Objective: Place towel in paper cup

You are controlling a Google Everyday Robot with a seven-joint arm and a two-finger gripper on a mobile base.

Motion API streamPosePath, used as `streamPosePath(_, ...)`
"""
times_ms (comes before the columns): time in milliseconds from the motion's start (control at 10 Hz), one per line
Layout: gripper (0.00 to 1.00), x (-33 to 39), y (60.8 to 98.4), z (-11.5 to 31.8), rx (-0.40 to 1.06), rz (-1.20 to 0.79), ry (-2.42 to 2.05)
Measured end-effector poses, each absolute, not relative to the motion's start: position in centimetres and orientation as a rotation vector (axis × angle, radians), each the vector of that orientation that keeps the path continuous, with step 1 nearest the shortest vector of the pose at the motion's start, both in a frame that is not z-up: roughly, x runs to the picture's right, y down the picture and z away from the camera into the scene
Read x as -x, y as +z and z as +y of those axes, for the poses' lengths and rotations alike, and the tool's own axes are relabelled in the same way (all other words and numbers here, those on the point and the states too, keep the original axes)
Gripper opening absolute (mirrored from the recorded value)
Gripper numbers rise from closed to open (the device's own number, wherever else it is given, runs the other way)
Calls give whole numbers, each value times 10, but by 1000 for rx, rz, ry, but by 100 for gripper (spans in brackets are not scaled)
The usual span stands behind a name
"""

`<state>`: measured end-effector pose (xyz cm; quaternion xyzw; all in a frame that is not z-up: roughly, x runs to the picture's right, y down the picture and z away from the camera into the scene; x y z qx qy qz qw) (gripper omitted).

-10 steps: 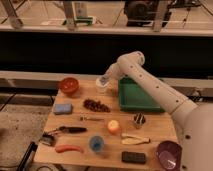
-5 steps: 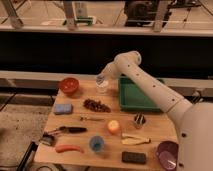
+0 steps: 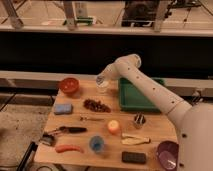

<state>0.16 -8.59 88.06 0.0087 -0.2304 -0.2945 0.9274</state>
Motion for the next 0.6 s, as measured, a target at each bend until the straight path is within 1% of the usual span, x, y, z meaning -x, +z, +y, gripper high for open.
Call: streamPosePath(600, 0, 13, 886, -86, -32, -492, -618)
